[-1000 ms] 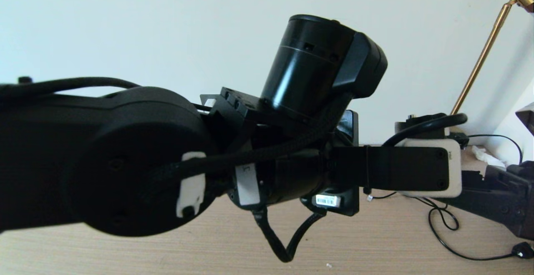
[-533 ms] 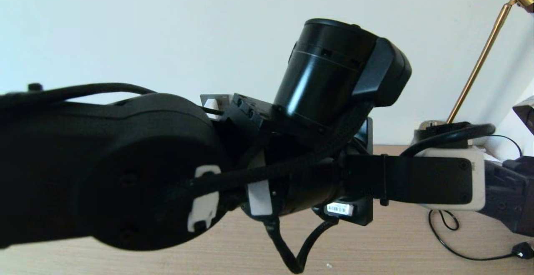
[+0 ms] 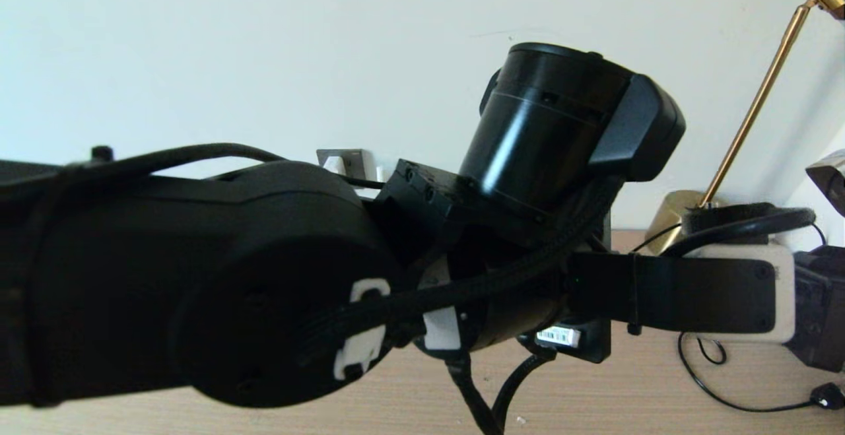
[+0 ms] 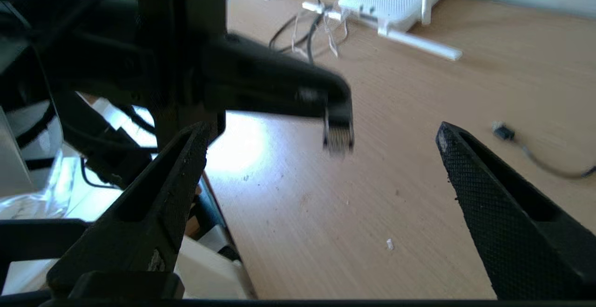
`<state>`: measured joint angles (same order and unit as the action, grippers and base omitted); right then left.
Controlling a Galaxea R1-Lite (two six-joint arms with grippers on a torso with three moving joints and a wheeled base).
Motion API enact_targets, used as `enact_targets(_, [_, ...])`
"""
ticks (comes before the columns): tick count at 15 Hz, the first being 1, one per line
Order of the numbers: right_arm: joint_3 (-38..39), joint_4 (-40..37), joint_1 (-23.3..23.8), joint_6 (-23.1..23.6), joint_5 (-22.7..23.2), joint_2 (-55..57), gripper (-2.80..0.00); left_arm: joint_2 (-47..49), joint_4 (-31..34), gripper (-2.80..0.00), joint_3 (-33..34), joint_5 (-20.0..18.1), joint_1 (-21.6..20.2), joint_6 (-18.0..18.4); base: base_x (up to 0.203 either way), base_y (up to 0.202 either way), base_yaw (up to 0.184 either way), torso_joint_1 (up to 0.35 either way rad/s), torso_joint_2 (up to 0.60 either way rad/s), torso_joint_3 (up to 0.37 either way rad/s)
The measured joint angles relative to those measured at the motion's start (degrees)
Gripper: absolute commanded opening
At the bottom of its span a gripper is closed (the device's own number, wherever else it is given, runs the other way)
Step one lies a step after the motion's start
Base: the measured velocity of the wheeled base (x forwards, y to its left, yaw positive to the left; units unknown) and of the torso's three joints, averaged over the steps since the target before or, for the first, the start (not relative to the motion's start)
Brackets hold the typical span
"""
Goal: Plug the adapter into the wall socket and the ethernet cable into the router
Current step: Hand it to the other hand
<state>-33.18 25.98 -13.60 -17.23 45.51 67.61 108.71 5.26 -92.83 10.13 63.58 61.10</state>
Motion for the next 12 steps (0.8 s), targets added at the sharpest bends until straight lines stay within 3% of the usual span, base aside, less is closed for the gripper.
enact_targets(6, [0.61,2.13,-0.23,-1.18,0.00,1.05,0.00,0.49,-0.51,-2.80,-0.05,-0.57,0.47,0.09,0.000,0.000,0.000,0.000,0.00,0.000])
enact_targets(7, [0.63,2.16,-0.26,-1.23,0.00,1.10,-2.80,0.49,-0.51,-2.80,-0.05,-0.56,0.48,0.09,0.000,0.000,0.000,0.000,0.00,0.000])
enact_targets(12, [0.68,2.13,-0.29,-2.49,0.01,1.18,-2.80,0.53,-0.53,-2.80,0.16,-0.51,0.48,0.17,0.000,0.000,0.000,0.000,0.00,0.000])
